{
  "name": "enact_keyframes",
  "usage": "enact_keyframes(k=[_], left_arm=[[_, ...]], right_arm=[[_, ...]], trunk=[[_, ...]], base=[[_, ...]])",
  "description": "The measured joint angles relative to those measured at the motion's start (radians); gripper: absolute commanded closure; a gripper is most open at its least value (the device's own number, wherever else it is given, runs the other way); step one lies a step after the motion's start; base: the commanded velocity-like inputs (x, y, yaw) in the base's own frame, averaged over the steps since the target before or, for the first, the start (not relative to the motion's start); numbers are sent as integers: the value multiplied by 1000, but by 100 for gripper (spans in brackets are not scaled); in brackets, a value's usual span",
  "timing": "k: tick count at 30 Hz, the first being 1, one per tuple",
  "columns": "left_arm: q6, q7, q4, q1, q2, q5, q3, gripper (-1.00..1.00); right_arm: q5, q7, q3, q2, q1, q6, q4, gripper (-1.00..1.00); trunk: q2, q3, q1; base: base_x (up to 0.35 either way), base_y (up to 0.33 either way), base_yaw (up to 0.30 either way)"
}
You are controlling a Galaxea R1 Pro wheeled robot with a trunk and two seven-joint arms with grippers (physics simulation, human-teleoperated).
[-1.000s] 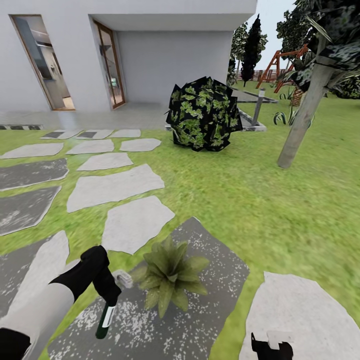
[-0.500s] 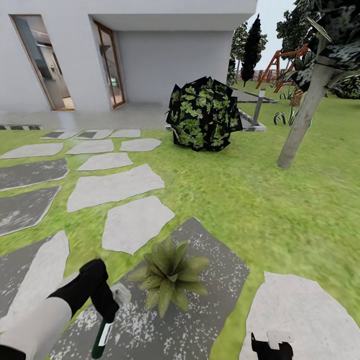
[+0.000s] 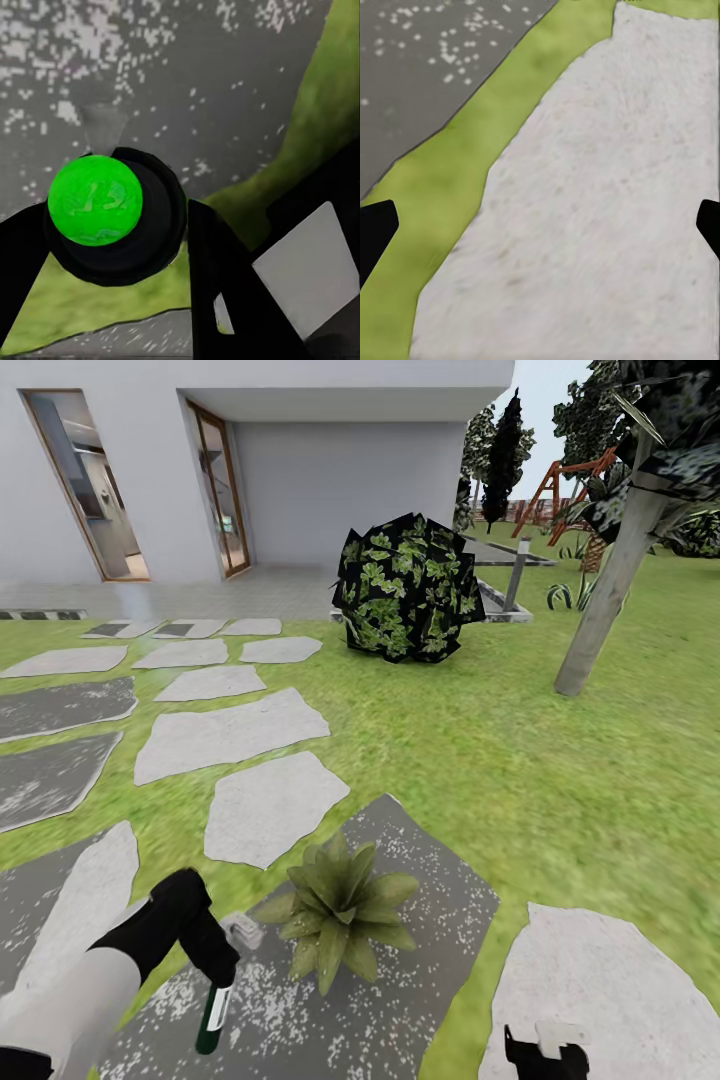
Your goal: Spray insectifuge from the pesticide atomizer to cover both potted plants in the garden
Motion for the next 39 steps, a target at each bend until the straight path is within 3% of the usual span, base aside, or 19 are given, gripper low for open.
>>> enact_keyframes(k=[3,5,9,14,18,20,32,39], left_arm=[[-35,11,11,6,9,-5,-2,100],[-78,84,15,35,12,-4,-1,100],[-89,133,17,53,5,9,1,100],[-86,129,11,55,-6,15,7,100],[-83,123,3,55,-20,73,4,100],[-84,125,2,54,-25,87,3,100],[-73,128,2,40,-28,84,-4,100],[-55,127,-1,26,-29,80,-9,100]], right_arm=[[-1,0,0,-14,0,0,0,-100],[-2,0,0,-17,0,0,0,-100],[-2,0,0,-18,0,0,0,-100],[-2,0,0,-18,0,0,-1,-100],[-2,0,0,-18,0,0,-1,-100],[-2,0,0,-18,0,0,0,-100],[-2,0,0,-18,0,0,-1,-100],[-2,0,0,-18,0,0,-1,-100]], trunk=[[0,0,0],[0,0,0],[0,0,0],[0,0,0],[0,0,0],[0,0,0],[0,0,0],[0,0,0]], base=[[0,0,0],[0,0,0],[0,0,40],[0,0,230],[0,0,275],[0,0,142],[-36,-167,17],[31,-271,226]])
